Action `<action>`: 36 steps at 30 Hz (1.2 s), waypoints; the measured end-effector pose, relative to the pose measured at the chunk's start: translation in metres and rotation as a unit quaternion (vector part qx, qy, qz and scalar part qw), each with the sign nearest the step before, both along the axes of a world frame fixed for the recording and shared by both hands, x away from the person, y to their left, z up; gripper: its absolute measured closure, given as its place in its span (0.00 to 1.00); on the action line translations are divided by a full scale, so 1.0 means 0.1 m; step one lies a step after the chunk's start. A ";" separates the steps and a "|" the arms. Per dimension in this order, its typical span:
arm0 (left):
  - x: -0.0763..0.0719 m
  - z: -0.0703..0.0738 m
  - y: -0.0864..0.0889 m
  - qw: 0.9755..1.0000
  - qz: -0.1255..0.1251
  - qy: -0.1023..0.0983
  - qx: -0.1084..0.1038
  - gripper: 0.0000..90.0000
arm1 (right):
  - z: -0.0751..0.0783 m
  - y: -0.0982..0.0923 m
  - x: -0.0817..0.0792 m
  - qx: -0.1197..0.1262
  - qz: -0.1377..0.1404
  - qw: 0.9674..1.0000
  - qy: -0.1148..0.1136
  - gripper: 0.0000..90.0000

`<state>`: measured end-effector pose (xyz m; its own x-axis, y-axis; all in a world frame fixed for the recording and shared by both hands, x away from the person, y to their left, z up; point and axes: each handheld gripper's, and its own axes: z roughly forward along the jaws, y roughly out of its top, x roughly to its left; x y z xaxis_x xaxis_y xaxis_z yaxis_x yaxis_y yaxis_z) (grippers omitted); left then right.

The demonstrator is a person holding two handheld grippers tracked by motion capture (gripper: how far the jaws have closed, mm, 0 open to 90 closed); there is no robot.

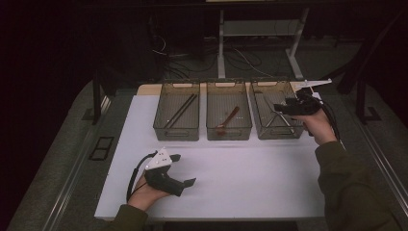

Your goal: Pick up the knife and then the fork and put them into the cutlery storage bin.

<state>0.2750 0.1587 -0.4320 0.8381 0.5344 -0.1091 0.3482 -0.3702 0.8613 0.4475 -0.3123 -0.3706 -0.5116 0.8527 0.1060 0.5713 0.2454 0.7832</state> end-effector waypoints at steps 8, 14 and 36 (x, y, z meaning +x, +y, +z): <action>0.00 0.00 0.01 1.000 0.003 -0.003 0.004 0.00 | 0.01 0.00 -0.31 0.005 0.006 1.000 -0.030 0.30; 0.00 0.00 0.01 1.000 0.001 -0.001 0.004 0.00 | -0.01 0.02 -0.56 0.028 0.028 0.998 -0.046 0.28; -0.01 0.01 0.02 1.000 0.000 -0.005 -0.004 0.00 | -0.30 0.14 -1.31 0.067 0.073 0.994 -0.053 0.18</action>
